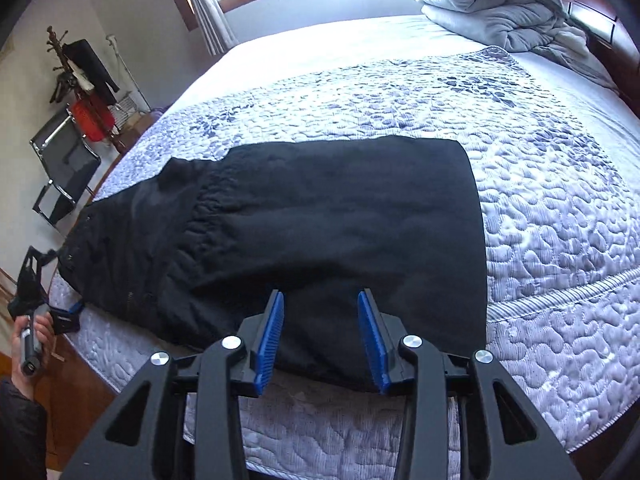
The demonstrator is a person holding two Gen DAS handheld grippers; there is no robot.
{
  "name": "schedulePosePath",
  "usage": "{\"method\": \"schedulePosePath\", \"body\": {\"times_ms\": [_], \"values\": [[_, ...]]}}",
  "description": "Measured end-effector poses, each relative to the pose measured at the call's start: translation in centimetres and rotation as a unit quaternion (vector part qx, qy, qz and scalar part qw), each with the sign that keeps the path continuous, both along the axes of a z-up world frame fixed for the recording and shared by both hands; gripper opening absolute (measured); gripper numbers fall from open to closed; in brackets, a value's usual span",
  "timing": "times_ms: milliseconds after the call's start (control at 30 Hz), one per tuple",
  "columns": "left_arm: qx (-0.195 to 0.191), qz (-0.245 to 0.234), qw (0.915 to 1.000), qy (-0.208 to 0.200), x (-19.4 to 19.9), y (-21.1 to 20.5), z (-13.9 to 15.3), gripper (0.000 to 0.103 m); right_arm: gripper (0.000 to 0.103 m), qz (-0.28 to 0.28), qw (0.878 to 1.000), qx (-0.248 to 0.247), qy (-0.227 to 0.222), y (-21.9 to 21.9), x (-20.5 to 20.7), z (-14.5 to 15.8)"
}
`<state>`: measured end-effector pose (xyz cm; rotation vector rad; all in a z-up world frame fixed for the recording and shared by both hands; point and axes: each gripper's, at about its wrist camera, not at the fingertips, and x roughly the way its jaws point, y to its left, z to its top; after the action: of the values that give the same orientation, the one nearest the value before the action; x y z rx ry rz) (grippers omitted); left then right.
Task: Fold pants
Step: 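Withdraw the open right tool from the folded pants, then grasp the black pants bundle with the left tool and lift it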
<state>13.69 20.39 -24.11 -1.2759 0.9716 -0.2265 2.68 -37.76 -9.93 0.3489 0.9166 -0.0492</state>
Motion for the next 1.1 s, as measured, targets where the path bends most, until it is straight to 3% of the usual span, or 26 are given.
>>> {"method": "schedulePosePath", "body": {"times_ms": [533, 600, 633, 667, 800, 867, 967, 1100], "values": [[0.006, -0.002, 0.9998, 0.016, 2.3, -2.0, 0.4, 0.098, 0.040, -0.026, 1.000, 0.003, -0.001, -1.8, 0.6, -0.3], [0.008, -0.004, 0.9998, 0.016, 2.2, -2.2, 0.5, 0.088, 0.042, -0.028, 1.000, 0.004, 0.001, -1.9, 0.7, -0.4], [0.014, -0.007, 0.9996, 0.022, 2.2, -2.2, 0.4, 0.064, 0.042, -0.030, 1.000, 0.005, 0.002, -2.0, 0.8, -0.6], [0.018, -0.009, 0.9994, 0.028, 2.2, -2.3, 0.3, 0.055, 0.043, -0.030, 1.000, 0.006, 0.004, -2.0, 0.8, -0.7], [0.018, -0.016, 0.9994, 0.023, 1.8, -2.3, 0.2, 0.044, 0.044, -0.025, 1.000, -0.001, 0.014, -1.7, 1.0, -1.4], [0.019, -0.016, 0.9996, 0.010, 1.3, -2.4, 0.7, 0.029, 0.045, -0.021, 1.000, -0.006, 0.016, -1.6, 1.0, -1.6], [0.029, -0.015, 0.9995, -0.005, 0.7, -2.7, 1.5, 0.017, 0.047, -0.021, 1.000, -0.005, 0.017, -1.5, 1.0, -1.8], [0.042, -0.010, 0.9988, -0.023, 0.0, -3.2, 3.0, 0.014, 0.047, -0.017, 1.000, -0.006, 0.019, -1.6, 1.0, -1.9]]}}
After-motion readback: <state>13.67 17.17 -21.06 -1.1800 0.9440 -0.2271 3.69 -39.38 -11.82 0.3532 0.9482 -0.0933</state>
